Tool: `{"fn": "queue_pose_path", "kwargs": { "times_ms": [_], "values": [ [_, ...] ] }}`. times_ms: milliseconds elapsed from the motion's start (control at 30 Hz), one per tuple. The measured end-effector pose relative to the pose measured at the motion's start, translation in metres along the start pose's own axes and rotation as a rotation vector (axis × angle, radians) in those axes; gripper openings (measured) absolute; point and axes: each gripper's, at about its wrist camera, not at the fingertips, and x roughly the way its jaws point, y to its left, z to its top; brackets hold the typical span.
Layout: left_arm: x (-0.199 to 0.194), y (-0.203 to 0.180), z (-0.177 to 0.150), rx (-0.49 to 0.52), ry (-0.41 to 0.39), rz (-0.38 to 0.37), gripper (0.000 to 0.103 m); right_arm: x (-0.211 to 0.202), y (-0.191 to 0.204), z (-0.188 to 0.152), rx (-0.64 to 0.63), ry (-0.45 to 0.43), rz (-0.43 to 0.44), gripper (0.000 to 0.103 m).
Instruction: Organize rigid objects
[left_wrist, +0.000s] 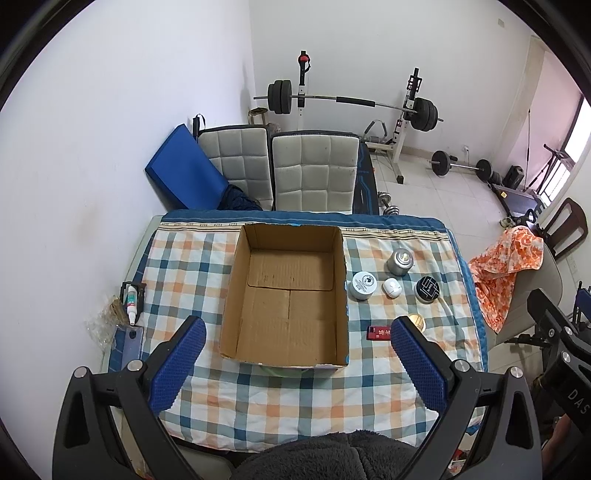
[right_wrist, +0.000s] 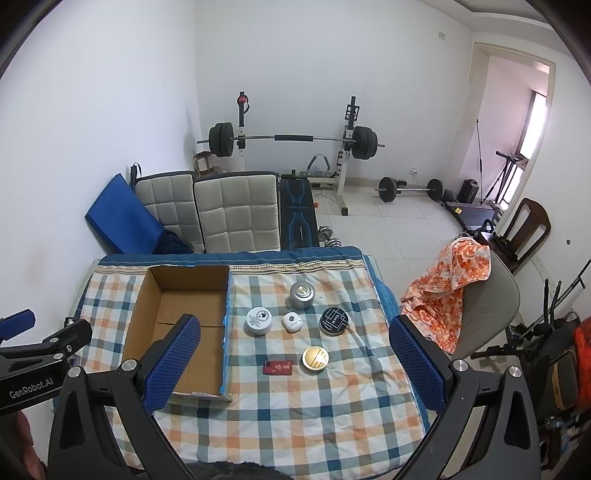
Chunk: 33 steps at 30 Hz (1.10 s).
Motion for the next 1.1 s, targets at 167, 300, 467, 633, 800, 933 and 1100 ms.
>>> {"fn": "queue_pose_path", "kwargs": {
  "times_ms": [167,300,467,633,800,933,1100],
  "values": [
    [0.001,0.001,0.001,0.006,0.003,-0.002,0.102,-0.001,-0.001,-0.001,0.003,-0.002,0.007,0.103],
    [0.001,-0.001,0.0,0.007,0.002,-0.001,0.102,-0.002,-0.001,0.0,0.007,-0.004,0.006,0.103],
    [0.002,-0.002,-0.002,0.007,0.006,0.0,0.102,-0.003,0.001,-0.001,0.011,-0.003,0.003,0.103],
    [0.005,-0.001,-0.005,0.011,0.013,-0.001,0.102,-0.002,0.0,-0.001,0.009,0.002,0.009,0.103],
    [0.008,0.0,-0.008,0.009,0.017,-0.003,0.102,0.001,0.002,-0.002,0.016,0.005,0.017,0.103],
    [0.015,0.001,-0.01,0.004,0.024,0.003,0.102,0.005,0.003,-0.007,0.027,0.016,0.015,0.103],
    [0.047,0.011,0.004,-0.011,0.044,0.033,0.102,0.026,-0.008,-0.008,0.058,0.049,0.006,0.103]
  ]
}}
